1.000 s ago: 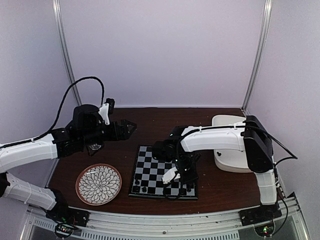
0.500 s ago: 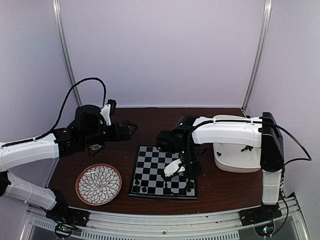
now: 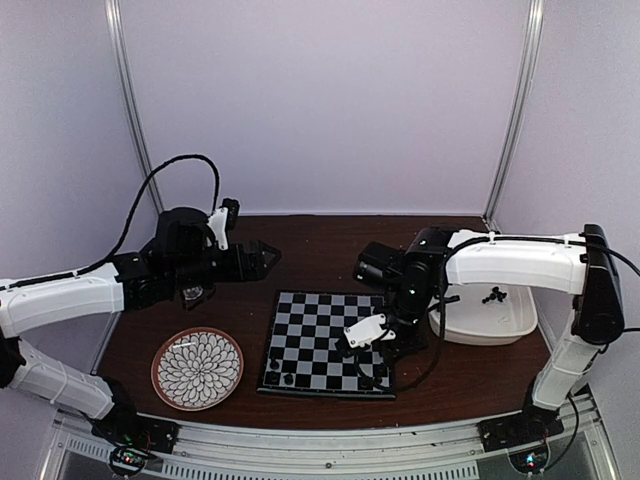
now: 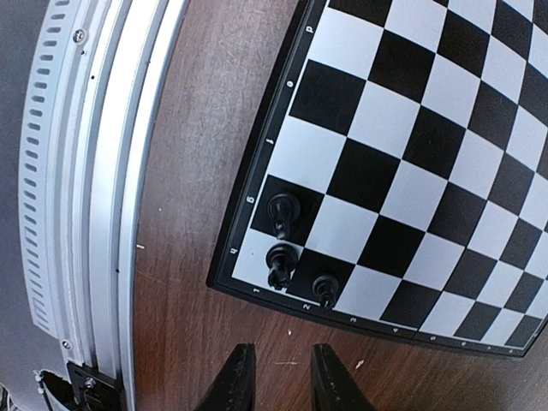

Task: Set up the chess pieces on the board
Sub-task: Adjust the rook at a8.

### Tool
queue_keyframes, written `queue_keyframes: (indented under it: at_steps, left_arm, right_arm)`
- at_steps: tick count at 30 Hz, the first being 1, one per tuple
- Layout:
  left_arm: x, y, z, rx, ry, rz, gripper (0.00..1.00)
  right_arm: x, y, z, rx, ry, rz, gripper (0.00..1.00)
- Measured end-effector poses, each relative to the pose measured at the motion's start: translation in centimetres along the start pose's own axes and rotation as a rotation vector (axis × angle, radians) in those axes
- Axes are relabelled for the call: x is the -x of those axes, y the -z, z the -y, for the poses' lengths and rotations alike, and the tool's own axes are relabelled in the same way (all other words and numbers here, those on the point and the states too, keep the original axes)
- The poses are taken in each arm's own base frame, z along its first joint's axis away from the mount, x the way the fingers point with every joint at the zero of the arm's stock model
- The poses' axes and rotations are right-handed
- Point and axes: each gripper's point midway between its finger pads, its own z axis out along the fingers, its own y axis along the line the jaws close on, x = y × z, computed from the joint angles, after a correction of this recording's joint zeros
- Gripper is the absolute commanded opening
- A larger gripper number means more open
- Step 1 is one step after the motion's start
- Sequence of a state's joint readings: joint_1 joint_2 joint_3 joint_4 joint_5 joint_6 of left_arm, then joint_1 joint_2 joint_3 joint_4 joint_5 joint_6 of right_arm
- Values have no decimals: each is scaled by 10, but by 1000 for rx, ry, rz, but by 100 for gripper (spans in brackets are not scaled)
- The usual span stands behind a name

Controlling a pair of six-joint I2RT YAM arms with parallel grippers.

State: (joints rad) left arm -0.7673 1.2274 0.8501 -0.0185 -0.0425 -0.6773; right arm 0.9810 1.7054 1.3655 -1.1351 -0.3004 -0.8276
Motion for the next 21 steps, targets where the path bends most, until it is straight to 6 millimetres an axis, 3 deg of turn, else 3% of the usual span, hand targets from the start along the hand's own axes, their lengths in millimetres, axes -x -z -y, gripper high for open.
queue_keyframes:
  at_steps: [7,13,21]
  left_arm:
    - [3,0,2,-5,1,4,98]
    - [3,0,2,-5,1,5,98]
    - [2,-2,1,-3,1,1,98]
  right_arm:
    - [8,-24,-2,10,97,0,31]
    - [3,-45,-8,36,144,-60,27]
    - [0,-50,-2,15,153,-84,26]
